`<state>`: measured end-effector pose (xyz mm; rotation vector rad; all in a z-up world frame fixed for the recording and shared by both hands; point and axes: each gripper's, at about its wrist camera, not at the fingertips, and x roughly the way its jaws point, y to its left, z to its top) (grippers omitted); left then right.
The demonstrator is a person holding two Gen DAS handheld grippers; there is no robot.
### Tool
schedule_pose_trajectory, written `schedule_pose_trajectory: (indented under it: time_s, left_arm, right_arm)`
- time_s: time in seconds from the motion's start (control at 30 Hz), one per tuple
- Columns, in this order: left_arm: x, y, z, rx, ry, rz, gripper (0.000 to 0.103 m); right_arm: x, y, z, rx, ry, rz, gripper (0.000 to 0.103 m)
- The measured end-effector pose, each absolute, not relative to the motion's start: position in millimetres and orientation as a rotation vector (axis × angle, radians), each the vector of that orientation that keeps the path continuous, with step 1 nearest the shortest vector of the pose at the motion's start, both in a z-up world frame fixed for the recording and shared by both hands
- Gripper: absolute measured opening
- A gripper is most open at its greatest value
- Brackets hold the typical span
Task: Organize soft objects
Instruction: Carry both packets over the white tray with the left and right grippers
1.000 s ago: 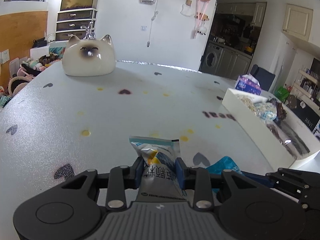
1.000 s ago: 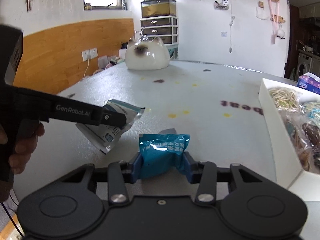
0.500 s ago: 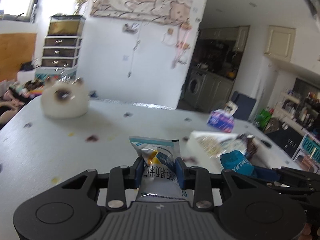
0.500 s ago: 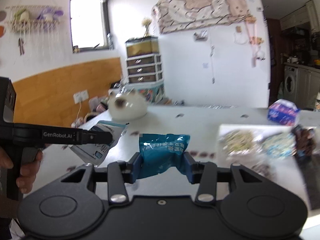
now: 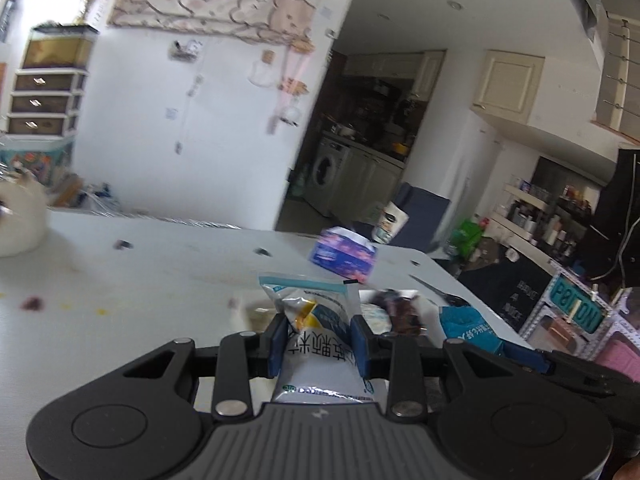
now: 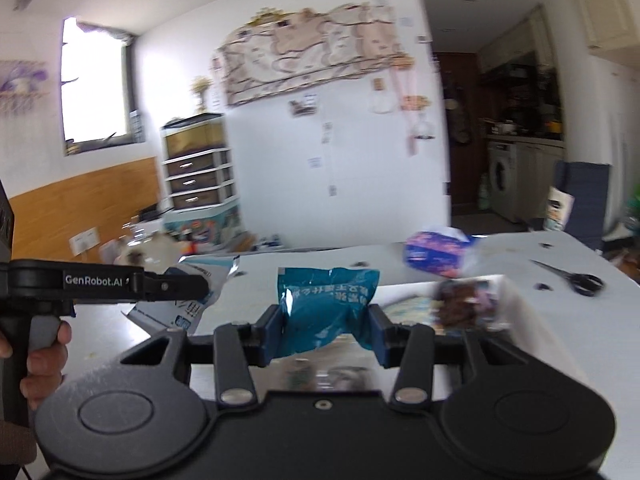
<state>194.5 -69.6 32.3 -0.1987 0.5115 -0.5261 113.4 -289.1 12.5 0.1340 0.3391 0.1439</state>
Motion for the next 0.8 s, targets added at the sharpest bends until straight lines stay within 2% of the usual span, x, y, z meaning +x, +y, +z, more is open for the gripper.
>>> schedule_pose_trajectory:
  time_s: [0.43, 0.7, 0.77, 0.8]
  left_arm:
    - [260, -183, -35, -0.324, 0.85, -0.596, 0.035]
    - [288, -220, -65, -0.431, 0.902, -0.556, 0.035]
    - [291, -221, -68, -0.429, 0.893, -0.576, 0.042]
    - [291, -222, -68, -0.417, 0.879, -0.593, 0.053]
  right_arm:
    - [104, -372, -28, 0.148, 0.399, -0.063, 0.047]
    - [99, -387, -43, 0.18, 0.434, -0.072, 0.047]
    - [100, -388, -45, 0.182, 0.441, -0.061, 0.047]
    - [100, -387, -46, 0.185, 0.445, -0.053, 0.047]
